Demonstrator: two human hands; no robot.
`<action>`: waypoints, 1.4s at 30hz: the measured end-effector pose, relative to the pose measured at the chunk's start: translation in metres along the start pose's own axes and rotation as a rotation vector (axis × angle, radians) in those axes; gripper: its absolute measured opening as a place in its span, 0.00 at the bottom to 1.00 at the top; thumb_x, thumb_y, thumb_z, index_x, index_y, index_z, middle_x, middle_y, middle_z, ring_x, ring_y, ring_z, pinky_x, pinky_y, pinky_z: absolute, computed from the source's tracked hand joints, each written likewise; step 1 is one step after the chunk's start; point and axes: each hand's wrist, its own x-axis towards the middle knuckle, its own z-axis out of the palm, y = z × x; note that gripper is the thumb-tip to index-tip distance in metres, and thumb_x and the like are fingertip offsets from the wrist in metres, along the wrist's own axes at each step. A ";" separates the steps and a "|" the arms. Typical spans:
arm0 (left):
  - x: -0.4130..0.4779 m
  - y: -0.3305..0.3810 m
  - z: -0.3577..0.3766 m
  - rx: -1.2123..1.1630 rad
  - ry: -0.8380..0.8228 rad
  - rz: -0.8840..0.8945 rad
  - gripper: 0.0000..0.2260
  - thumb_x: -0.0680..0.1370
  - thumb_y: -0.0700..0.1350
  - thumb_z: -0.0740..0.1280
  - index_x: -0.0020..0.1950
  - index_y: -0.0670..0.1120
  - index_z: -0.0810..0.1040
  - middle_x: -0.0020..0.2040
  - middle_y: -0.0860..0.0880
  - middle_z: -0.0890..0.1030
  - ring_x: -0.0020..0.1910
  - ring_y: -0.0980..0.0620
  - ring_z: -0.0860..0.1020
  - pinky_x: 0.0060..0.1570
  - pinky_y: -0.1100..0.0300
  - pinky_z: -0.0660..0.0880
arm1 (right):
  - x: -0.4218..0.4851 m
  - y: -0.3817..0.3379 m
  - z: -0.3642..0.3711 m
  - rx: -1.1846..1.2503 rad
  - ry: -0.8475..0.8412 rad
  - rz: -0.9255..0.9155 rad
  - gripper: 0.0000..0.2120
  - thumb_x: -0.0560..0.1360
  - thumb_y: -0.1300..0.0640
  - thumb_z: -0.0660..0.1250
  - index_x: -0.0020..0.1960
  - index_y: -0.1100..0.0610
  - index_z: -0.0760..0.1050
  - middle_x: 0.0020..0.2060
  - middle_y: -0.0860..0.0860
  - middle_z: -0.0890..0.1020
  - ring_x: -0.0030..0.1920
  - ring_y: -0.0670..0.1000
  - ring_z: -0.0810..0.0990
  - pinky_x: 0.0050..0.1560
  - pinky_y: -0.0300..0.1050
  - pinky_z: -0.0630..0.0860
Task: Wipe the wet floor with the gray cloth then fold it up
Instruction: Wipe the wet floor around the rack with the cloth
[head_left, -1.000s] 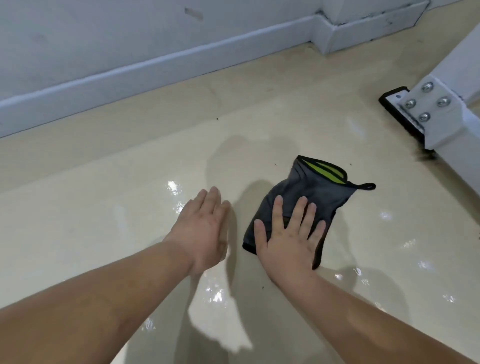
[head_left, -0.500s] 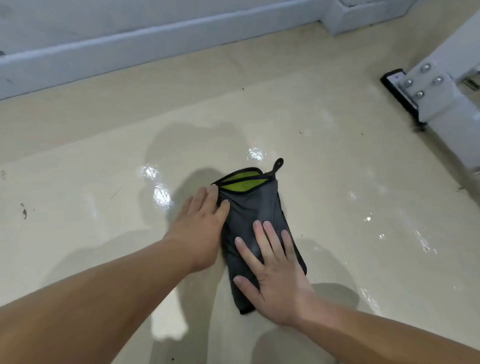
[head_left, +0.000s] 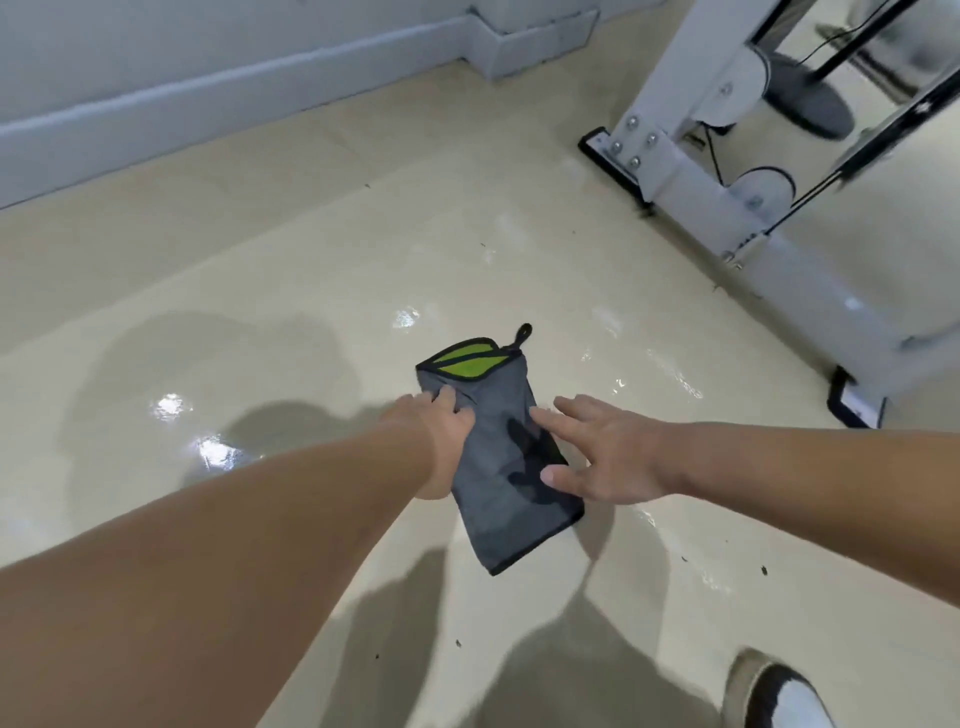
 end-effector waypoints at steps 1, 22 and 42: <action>-0.002 -0.001 0.000 -0.021 -0.050 0.006 0.32 0.76 0.42 0.65 0.79 0.46 0.58 0.77 0.41 0.61 0.70 0.41 0.69 0.62 0.51 0.73 | 0.003 0.001 -0.005 -0.027 -0.001 -0.017 0.38 0.83 0.37 0.55 0.83 0.46 0.38 0.83 0.49 0.43 0.82 0.48 0.41 0.80 0.48 0.45; 0.073 0.077 -0.036 -0.150 0.273 -0.381 0.24 0.67 0.42 0.60 0.64 0.45 0.64 0.64 0.43 0.68 0.61 0.42 0.66 0.63 0.52 0.67 | 0.179 0.113 0.010 0.145 0.376 -0.093 0.55 0.69 0.18 0.48 0.82 0.48 0.32 0.81 0.51 0.31 0.80 0.52 0.30 0.79 0.57 0.32; 0.147 0.204 -0.041 -0.217 0.215 -0.072 0.36 0.80 0.42 0.62 0.83 0.49 0.46 0.84 0.43 0.37 0.82 0.44 0.37 0.81 0.50 0.43 | 0.082 0.211 0.157 0.380 0.495 0.360 0.49 0.74 0.23 0.37 0.82 0.56 0.34 0.81 0.61 0.35 0.80 0.60 0.32 0.78 0.62 0.35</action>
